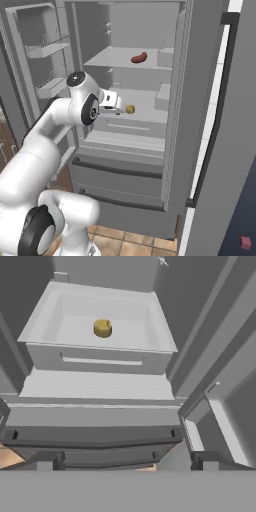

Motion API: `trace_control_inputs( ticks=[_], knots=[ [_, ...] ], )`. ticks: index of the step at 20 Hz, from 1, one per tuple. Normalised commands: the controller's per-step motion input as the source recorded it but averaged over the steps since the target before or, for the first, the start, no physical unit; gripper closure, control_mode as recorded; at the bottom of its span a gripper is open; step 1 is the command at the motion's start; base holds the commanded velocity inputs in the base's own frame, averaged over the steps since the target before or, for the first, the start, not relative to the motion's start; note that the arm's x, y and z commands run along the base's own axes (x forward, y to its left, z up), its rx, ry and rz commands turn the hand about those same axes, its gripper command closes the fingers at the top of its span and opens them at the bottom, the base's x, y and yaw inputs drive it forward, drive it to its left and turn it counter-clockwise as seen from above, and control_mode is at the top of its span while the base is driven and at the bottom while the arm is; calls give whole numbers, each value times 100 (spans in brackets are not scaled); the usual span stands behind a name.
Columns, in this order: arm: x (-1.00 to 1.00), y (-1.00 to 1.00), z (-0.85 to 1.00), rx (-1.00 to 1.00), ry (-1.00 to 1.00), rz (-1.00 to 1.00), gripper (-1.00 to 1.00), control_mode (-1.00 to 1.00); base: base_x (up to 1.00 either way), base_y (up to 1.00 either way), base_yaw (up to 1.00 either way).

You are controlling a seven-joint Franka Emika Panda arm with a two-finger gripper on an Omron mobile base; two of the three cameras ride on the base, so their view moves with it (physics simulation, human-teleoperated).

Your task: Retrieve the sausage and cheese from the fridge and place them on the cutting board on the counter.

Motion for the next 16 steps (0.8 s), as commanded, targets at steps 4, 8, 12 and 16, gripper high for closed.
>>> trace_control_inputs(
  ticks=[4, 8, 12, 16],
  knots=[
    [-6, -5, 26, 0, 0, 2, -100, -100, 0, 0, 0],
    [-8, -17, 40, 0, 0, 6, -100, -100, 0, 0, 0],
    [-27, -14, 48, 0, 0, 5, -100, -100, 0, 0, 0],
    [-55, -1, 34, -2, 0, 5, -100, -100, 0, 0, 0]
  ],
)
